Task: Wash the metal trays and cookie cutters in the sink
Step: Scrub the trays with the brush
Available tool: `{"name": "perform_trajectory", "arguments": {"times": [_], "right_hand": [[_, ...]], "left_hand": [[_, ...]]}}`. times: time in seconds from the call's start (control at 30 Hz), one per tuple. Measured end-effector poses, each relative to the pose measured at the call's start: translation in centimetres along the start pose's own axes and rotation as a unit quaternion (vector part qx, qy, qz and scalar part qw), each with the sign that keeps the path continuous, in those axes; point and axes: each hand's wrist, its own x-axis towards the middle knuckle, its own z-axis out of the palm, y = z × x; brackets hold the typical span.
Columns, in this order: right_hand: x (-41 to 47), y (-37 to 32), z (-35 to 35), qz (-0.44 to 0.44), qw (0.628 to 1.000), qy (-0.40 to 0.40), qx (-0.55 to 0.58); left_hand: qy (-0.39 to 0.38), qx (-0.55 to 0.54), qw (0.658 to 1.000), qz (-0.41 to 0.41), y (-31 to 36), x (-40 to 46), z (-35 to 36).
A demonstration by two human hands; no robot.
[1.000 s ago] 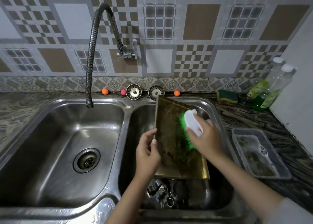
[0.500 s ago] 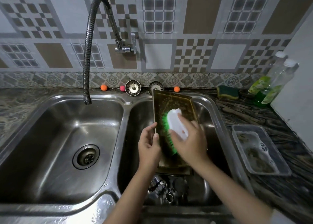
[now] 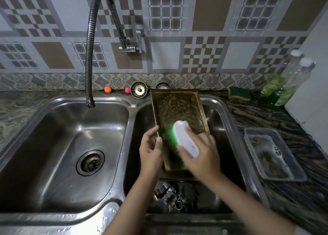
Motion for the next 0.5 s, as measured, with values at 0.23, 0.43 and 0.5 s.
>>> {"name": "perform_trajectory", "arguments": {"times": [0.23, 0.43, 0.5], "right_hand": [[1.1, -1.9, 0.6, 0.081, 0.996, 0.027, 0.031], [2.0, 3.0, 0.0, 0.090, 0.996, 0.024, 0.008], [4.0, 3.9, 0.0, 0.151, 0.988, 0.036, 0.008]], "left_hand": [[-0.025, 0.022, 0.999, 0.016, 0.5, -1.1, 1.1], [-0.009, 0.012, 1.000, 0.006, -0.1, -0.2, -1.0], [-0.028, 0.042, 0.998, 0.026, -0.1, -0.8, -0.4]]}}
